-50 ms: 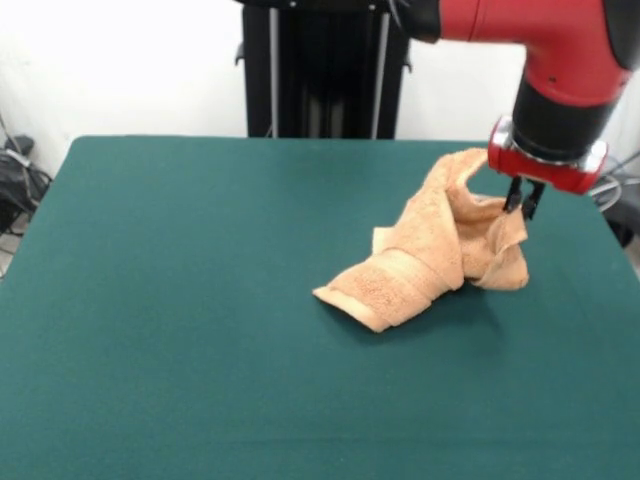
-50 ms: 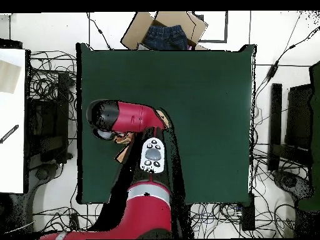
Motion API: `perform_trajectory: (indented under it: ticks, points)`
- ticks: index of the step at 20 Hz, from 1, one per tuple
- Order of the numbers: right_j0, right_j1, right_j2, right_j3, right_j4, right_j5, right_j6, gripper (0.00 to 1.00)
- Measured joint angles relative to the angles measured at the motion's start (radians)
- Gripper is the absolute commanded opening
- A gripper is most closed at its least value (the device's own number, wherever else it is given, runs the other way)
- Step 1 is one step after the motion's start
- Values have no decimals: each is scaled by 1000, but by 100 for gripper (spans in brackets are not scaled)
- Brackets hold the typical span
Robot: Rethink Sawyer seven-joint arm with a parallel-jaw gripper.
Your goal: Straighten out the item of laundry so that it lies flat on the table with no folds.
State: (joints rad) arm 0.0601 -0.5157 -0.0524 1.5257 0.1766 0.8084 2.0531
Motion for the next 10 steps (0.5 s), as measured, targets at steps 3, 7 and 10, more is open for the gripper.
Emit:
perform_trajectory:
  ticks: [3, 7, 10]
  points:
    - [0, -23, -2, 11, 0, 22, 0, 0]
    - [0, -57, -10, 12, 0, 97, 0, 0]
    - [0, -77, -17, 12, -1, 141, 0, 0]
